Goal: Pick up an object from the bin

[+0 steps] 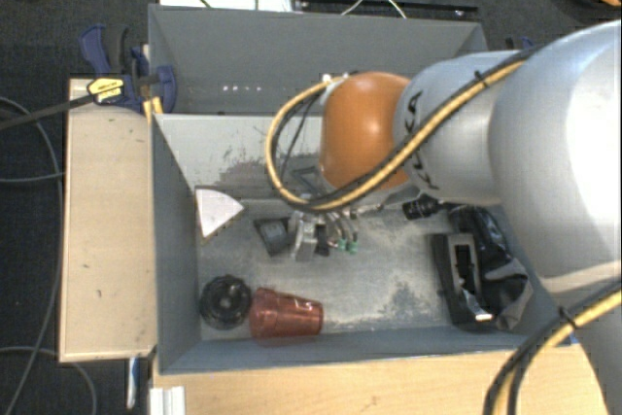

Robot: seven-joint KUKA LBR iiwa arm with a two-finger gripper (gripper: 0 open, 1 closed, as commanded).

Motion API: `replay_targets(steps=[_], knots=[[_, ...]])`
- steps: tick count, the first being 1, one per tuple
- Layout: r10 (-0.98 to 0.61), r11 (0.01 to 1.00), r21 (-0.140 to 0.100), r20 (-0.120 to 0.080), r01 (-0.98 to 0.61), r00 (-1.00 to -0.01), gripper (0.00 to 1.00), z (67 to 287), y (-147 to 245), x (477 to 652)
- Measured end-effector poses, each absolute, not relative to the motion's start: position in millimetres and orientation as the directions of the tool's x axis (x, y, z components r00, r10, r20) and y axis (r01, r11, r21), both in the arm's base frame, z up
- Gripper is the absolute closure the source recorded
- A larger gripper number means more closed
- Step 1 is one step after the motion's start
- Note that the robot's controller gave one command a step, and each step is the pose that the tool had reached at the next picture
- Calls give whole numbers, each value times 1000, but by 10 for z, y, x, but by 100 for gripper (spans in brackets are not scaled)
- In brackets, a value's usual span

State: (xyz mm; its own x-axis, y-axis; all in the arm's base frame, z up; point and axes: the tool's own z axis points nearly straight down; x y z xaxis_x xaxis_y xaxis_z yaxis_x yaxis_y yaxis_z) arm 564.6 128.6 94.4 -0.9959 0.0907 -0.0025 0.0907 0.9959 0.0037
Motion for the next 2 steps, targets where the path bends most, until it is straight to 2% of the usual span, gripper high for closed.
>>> replay_targets(steps=[2], knots=[[91, 996, 5, -4, 91, -996, 100, 1164, 1288, 5652]])
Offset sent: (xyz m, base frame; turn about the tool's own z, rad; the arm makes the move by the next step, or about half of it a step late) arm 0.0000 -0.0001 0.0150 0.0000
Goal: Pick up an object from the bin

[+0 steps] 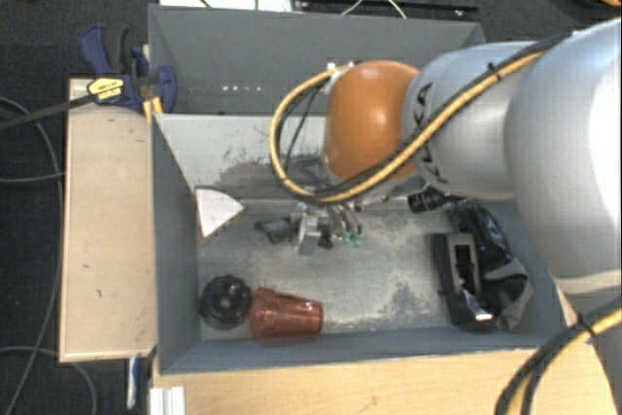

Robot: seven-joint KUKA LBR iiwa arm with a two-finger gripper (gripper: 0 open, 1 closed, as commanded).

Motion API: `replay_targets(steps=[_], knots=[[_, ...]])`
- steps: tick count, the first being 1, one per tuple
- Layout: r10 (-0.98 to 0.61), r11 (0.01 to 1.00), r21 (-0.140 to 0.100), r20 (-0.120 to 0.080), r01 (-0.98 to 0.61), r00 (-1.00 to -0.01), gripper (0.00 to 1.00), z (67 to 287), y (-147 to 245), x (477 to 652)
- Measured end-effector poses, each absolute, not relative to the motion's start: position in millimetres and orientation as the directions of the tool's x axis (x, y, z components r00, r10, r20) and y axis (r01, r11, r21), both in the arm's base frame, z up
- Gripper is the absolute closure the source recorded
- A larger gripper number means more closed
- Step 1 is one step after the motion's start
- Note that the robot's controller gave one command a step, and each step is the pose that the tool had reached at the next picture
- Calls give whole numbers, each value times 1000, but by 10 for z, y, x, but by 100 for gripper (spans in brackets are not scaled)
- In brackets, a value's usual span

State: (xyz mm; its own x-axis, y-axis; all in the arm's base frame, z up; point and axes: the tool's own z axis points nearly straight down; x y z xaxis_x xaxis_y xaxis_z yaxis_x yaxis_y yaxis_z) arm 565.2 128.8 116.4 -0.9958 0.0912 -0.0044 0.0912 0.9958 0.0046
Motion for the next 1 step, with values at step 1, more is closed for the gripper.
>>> replay_targets(steps=[1], knots=[[92, 996, 5, -4, 92, -996, 100, 1235, 1286, 5649]])
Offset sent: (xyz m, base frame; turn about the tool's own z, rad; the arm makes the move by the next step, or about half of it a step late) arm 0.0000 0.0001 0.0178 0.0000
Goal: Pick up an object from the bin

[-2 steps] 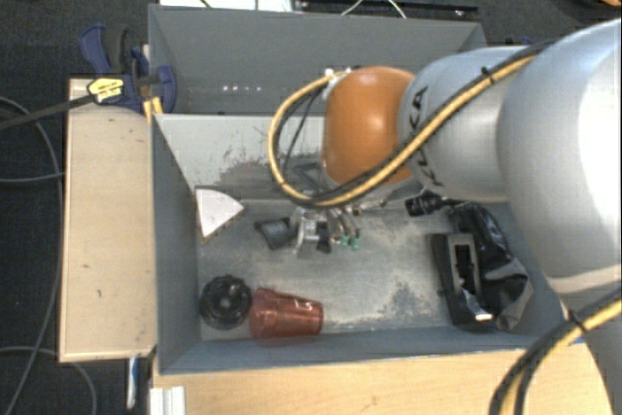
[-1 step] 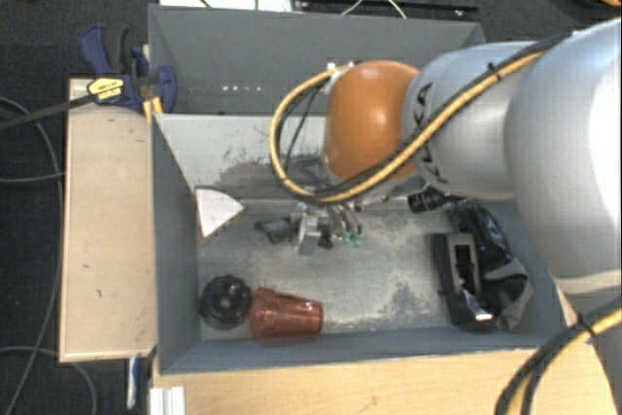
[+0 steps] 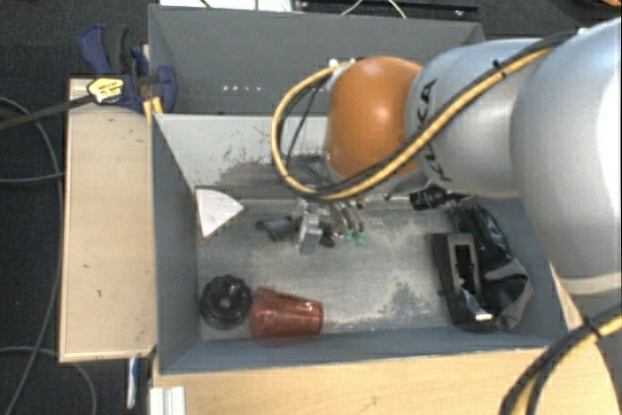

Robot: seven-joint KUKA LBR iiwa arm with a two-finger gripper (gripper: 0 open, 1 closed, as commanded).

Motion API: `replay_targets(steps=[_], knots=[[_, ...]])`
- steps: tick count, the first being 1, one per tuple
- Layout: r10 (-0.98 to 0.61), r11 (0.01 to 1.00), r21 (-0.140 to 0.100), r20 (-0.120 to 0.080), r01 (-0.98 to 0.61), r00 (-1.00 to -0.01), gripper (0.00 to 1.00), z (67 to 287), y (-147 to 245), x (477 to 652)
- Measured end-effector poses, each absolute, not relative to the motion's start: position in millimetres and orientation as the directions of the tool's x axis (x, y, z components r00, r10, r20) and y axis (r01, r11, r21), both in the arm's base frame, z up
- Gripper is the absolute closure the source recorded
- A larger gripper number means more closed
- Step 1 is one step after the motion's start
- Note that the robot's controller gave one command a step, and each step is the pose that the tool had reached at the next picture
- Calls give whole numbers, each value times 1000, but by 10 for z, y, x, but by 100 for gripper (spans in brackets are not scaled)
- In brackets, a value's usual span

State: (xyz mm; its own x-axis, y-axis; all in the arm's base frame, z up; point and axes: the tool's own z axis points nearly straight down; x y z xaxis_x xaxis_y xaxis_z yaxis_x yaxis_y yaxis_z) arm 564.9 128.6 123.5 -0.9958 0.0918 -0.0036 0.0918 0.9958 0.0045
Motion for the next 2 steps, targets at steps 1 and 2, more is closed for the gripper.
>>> replay_targets(steps=[1, 2], knots=[[92, 996, 6, -7, 92, -996, 100, 1318, 1287, 5655], [92, 996, 6, -9, 92, -996, 100, 1359, 1289, 5661]])
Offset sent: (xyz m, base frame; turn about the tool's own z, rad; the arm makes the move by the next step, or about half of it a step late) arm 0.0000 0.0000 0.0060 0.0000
